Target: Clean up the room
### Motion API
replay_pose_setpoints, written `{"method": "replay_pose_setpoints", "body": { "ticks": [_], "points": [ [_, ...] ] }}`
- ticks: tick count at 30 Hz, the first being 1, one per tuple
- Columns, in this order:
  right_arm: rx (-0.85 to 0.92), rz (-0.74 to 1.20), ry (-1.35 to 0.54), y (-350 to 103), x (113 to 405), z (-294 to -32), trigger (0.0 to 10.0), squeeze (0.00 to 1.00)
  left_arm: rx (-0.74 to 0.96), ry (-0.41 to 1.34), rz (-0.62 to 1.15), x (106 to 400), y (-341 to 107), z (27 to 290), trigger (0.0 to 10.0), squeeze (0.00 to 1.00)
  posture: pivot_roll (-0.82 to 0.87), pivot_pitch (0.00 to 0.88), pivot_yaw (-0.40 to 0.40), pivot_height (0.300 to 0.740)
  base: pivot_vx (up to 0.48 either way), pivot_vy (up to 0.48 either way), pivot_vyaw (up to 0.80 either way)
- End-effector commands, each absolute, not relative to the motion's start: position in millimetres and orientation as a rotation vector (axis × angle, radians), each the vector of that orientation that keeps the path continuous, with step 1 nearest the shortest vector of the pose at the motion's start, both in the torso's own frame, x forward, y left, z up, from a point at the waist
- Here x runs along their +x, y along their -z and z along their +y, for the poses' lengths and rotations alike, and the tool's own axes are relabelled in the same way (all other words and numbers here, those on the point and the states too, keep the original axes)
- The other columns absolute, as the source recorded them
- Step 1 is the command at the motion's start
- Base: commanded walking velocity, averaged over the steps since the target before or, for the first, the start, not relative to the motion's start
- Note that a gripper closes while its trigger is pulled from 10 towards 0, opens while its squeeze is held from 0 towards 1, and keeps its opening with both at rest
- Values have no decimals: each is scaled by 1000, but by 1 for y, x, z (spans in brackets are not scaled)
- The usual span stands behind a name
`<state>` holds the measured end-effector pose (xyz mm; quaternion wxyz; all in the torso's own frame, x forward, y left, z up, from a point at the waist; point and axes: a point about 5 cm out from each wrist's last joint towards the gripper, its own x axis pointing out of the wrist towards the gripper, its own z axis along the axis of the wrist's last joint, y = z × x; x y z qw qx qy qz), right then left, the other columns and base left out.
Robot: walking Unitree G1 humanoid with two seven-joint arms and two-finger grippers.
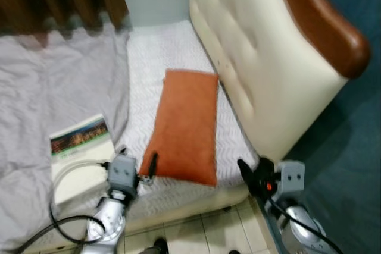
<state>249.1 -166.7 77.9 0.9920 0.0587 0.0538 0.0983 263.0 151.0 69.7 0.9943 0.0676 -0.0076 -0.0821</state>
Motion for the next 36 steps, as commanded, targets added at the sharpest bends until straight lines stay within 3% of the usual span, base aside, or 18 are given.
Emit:
{"method": "replay_pose_setpoints", "body": {
  "ticks": [1,11,18,24,25,36],
  "points": [
    [119,148,-182,-67,250,-174,10000,0,138,130,-19,266,-75,153,10000,0,-28,0,15,740,0,0,0],
    [99,184,-206,-55,266,-167,10000,0,175,106,33,280,-69,151,10000,0,-48,0,36,740,0,0,477],
    [63,186,-238,-52,267,-161,10000,0,158,122,62,286,-69,155,10000,0,-64,0,50,740,0,0,0],
    [58,82,-127,-60,263,-176,10000,0,108,150,118,278,-52,154,10000,0,-81,0,58,740,461,0,0],
    [39,58,-109,-63,263,-179,10000,1000,116,155,120,277,-50,154,10000,0,-88,4,59,740,458,0,0],
    [29,42,-100,-61,264,-180,10000,1000,117,192,103,281,-53,150,10000,0,-83,6,54,740,459,0,0]
  ]
}}
